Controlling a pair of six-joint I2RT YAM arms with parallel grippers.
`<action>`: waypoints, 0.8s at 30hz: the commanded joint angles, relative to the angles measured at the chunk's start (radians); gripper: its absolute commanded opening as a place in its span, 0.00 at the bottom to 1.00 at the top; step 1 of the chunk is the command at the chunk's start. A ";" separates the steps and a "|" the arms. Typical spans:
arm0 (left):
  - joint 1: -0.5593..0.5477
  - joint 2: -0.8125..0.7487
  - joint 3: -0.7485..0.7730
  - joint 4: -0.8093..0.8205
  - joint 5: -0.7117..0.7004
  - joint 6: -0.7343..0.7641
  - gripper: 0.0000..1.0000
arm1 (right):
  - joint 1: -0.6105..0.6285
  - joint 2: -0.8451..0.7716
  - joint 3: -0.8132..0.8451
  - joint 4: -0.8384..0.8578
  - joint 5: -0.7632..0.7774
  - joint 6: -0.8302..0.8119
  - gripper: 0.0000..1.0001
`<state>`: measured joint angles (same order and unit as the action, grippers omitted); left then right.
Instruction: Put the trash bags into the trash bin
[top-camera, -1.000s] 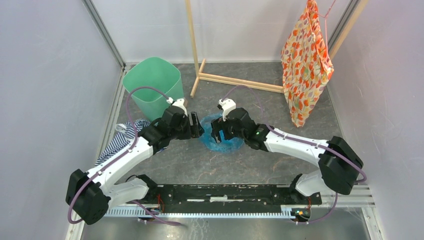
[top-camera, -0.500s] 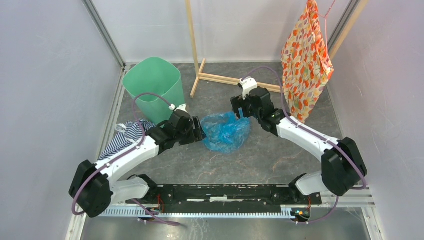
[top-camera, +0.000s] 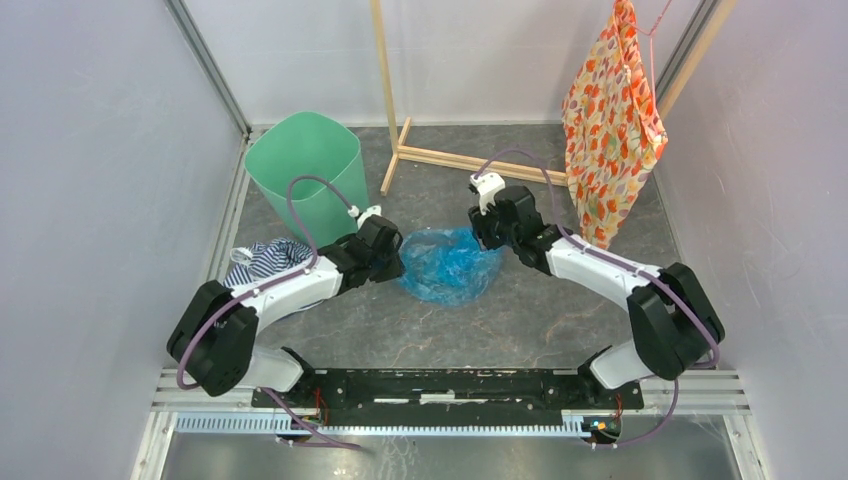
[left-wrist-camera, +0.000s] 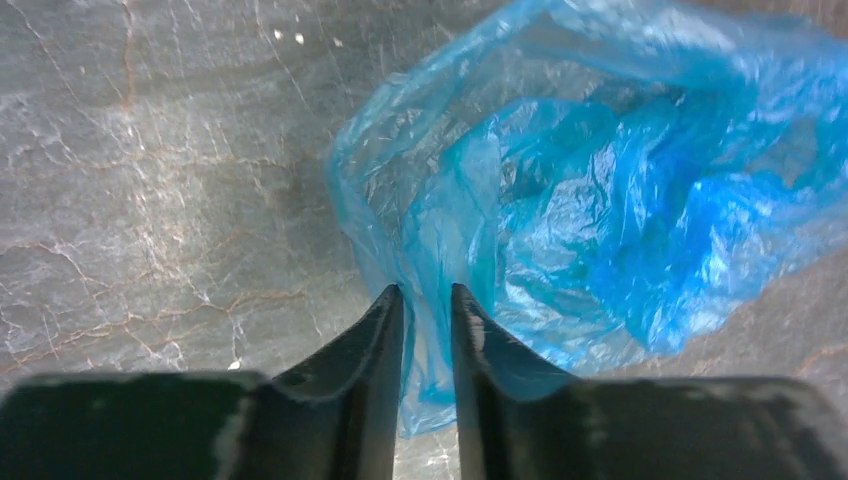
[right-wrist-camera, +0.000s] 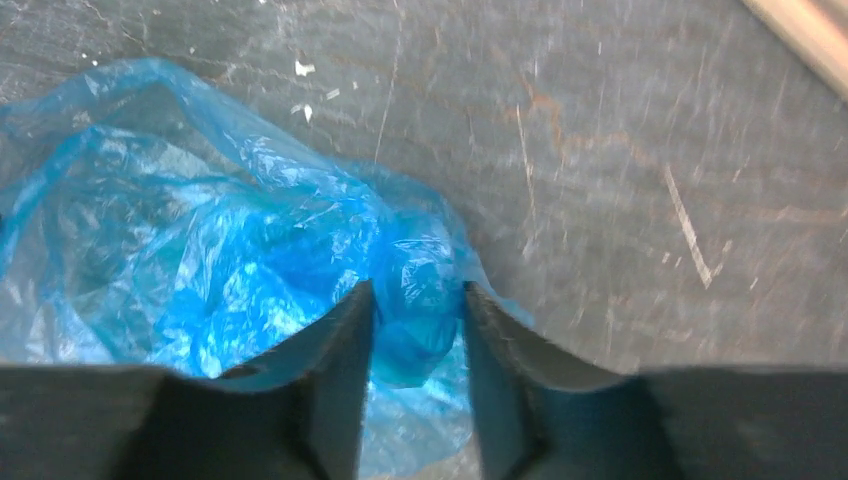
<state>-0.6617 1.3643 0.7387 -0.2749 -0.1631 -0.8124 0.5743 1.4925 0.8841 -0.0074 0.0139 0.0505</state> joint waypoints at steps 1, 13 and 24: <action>0.039 0.022 0.070 0.023 -0.050 0.035 0.21 | 0.001 -0.084 -0.054 -0.063 0.087 0.062 0.26; 0.079 -0.098 0.126 -0.075 -0.014 0.231 0.02 | 0.001 -0.396 -0.173 -0.236 0.273 0.211 0.13; 0.079 -0.167 0.171 -0.067 0.234 0.380 0.02 | 0.006 -0.538 -0.138 -0.316 0.164 0.202 0.72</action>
<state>-0.5846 1.1961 0.8597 -0.3431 -0.0513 -0.5285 0.5743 0.9936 0.7116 -0.2848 0.1883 0.2497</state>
